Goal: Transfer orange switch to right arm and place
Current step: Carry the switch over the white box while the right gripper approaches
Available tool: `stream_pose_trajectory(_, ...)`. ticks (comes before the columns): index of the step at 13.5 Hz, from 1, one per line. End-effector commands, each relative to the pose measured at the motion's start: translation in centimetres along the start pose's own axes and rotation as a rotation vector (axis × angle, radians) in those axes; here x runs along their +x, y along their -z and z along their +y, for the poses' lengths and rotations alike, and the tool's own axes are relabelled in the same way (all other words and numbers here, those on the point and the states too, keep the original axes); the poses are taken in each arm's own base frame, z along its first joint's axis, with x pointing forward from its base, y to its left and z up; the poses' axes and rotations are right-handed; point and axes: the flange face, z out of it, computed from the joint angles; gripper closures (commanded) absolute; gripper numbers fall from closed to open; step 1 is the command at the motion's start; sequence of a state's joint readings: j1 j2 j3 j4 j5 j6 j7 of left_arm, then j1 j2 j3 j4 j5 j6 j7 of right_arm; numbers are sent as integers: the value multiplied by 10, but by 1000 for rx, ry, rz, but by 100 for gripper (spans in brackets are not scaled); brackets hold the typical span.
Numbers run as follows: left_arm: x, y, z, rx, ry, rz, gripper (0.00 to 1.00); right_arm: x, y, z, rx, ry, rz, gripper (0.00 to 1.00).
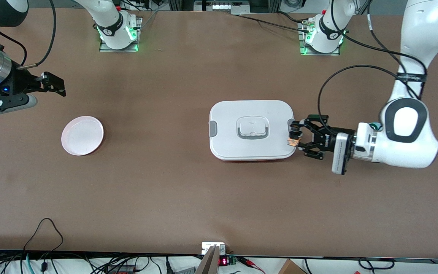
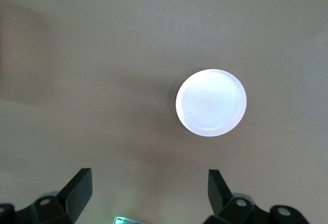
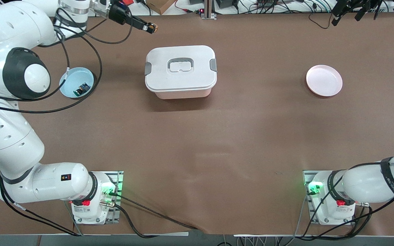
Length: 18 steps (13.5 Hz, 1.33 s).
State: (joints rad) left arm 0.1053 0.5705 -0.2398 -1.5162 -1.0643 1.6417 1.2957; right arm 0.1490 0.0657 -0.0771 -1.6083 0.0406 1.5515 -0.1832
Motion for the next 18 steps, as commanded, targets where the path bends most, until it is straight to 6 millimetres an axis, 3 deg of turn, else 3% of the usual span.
stream_pose_trajectory(1, 19, -30, 7, -3, -192, 104, 83, 12, -14, -15, 149, 28, -16, 0)
stream_pose_trajectory(3, 30, -68, 11, -6, -351, 179, 82, 26, -36, -27, 320, 10, -36, 0)
stream_pose_trajectory(4, 25, -83, 12, -7, -384, 232, 82, 32, -52, -34, 406, 8, -76, 0)
stream_pose_trajectory(9, 13, -144, 31, -17, -532, 394, 83, 62, -94, -62, 733, -22, -111, 0)
stream_pose_trajectory(13, 20, -163, 37, 23, -568, 419, 84, 87, -132, -111, 1032, -88, -111, 0)
stream_pose_trajectory(16, 25, -177, 41, 64, -559, 417, 84, 92, -165, -150, 1190, -211, -61, 0)
stream_pose_trajectory(18, 24, -176, 39, 65, -557, 417, 84, 92, -175, -179, 1281, -273, -16, 0)
